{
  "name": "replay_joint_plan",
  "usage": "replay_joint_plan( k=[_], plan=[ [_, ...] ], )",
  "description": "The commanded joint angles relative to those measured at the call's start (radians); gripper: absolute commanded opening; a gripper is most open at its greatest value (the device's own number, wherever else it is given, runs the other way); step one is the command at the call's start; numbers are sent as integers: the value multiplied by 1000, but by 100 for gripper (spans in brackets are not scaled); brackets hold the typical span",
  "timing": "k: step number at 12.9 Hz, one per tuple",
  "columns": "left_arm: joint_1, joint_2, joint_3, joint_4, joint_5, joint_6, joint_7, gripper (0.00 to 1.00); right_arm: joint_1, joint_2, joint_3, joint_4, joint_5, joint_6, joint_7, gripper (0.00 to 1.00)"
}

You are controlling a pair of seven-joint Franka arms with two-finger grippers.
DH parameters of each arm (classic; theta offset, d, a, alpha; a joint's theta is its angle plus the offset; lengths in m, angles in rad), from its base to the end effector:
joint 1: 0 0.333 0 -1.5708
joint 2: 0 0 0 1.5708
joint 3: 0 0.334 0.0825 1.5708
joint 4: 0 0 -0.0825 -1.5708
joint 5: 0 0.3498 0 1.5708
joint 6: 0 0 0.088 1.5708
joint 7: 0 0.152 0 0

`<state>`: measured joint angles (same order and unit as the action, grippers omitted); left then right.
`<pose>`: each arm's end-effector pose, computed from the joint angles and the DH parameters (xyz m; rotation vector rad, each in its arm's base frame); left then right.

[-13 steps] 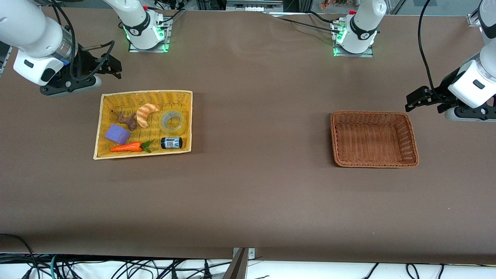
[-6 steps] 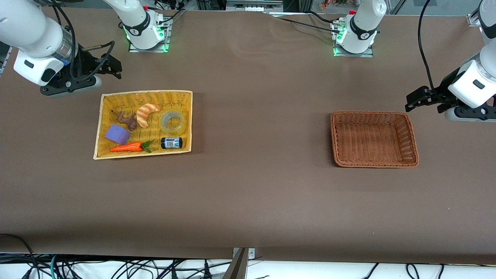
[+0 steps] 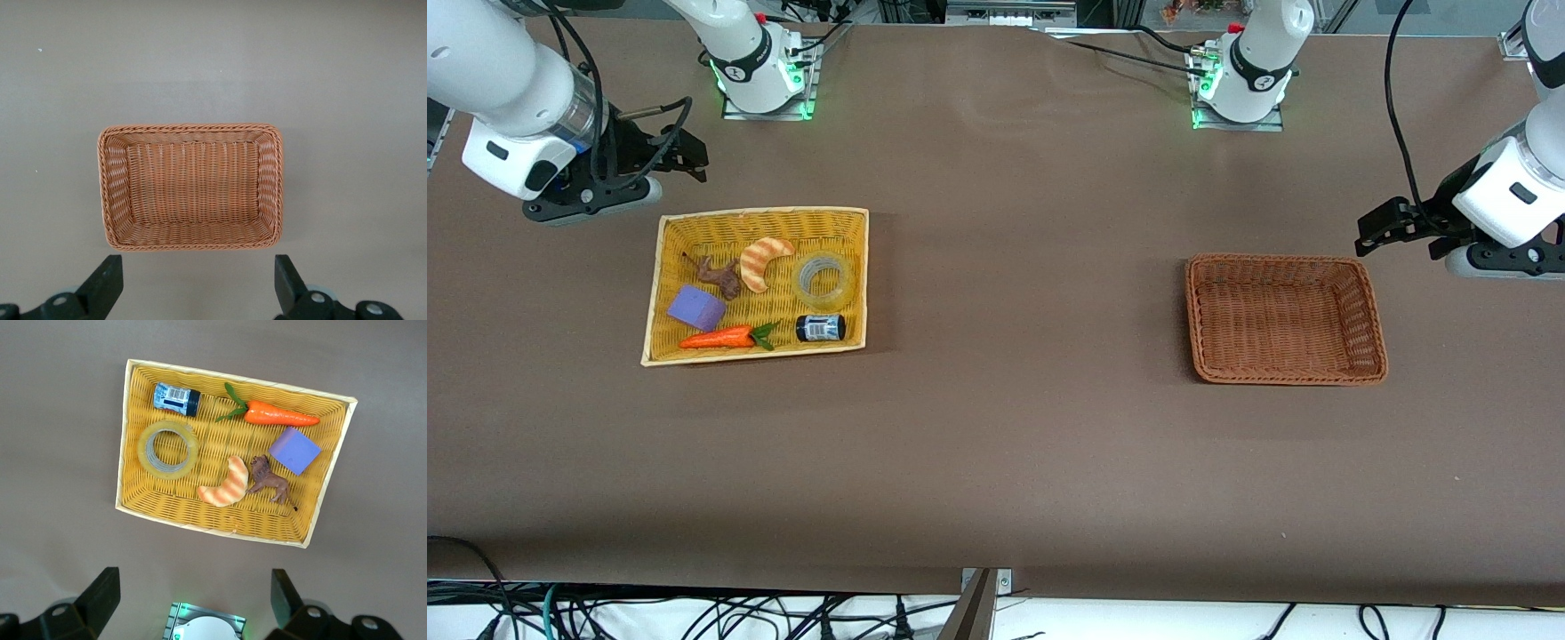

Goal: Transfer tape with both arms

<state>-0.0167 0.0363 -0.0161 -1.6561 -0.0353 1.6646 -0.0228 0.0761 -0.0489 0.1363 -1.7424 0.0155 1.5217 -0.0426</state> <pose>0.5351 -0.0225 0.5490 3.1064 -0.0096 -0.0447 0.4725 0.1057 0.5447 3.0991 0.3952 -0.2699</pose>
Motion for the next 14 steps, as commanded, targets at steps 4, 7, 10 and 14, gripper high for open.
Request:
replay_joint_plan(
  k=[4,7,10,14],
  plan=[
    [-8,-12,5,4,-17,-12,15,100,-7,-9,3,-6,-9,-11,-17,100],
    [-9,-12,5,15,-17,-12,15,100,-7,-8,3,-6,-9,-14,-22,100],
    [-11,-12,5,16,-17,-14,15,100,-9,0,2,-6,-9,-14,-37,100],
    [-11,-12,5,16,-17,-14,15,100,-9,0,2,-8,-9,-14,-37,100]
  ],
)
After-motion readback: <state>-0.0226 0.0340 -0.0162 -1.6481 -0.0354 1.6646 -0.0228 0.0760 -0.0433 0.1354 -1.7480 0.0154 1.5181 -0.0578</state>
